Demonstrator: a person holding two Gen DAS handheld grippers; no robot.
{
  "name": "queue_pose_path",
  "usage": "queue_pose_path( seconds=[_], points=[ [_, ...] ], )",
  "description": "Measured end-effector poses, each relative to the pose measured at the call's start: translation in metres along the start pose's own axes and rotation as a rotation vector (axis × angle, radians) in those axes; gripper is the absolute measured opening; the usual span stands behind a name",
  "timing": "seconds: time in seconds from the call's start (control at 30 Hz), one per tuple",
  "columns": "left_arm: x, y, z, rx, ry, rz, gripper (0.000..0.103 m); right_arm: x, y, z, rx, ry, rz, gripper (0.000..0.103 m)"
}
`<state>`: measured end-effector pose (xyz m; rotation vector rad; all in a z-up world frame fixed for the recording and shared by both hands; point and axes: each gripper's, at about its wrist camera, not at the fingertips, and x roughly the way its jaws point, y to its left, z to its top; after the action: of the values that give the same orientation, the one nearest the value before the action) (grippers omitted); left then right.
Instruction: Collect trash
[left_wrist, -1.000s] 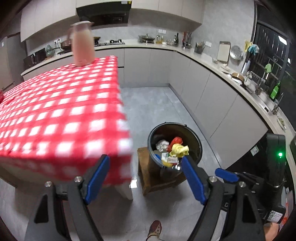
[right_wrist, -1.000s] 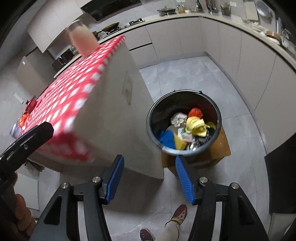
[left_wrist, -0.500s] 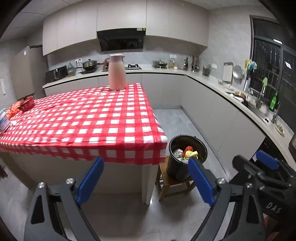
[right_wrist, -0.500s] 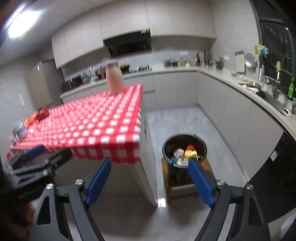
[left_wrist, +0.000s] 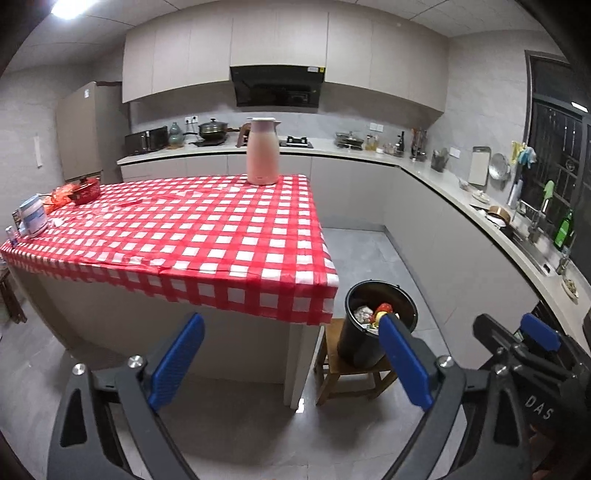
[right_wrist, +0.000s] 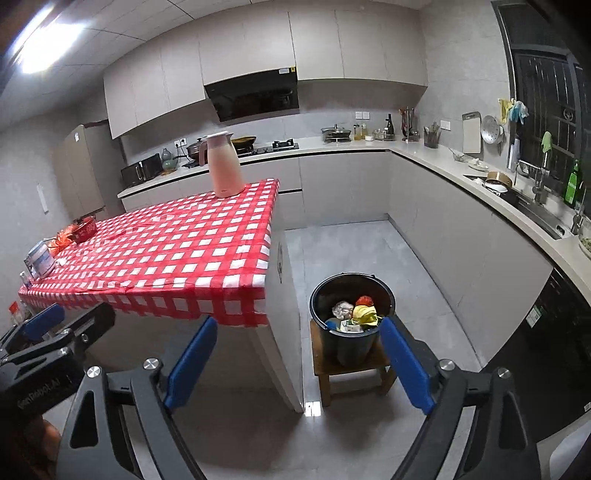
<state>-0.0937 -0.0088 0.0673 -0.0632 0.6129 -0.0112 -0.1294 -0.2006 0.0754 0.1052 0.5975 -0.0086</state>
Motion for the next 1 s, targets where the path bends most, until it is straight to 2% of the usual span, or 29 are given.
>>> queue_pose_path(
  seconds=[0.27,1.0],
  points=[
    [-0.009,-0.003,-0.010,0.004,0.006,0.032,0.096,0.003,-0.019,-0.001,0.023,0.019,-0.028,0.092],
    [-0.004,-0.004,-0.007,0.025,0.040,0.035,0.096,0.014,-0.016,-0.001,0.021,0.045,-0.026,0.092]
  ],
)
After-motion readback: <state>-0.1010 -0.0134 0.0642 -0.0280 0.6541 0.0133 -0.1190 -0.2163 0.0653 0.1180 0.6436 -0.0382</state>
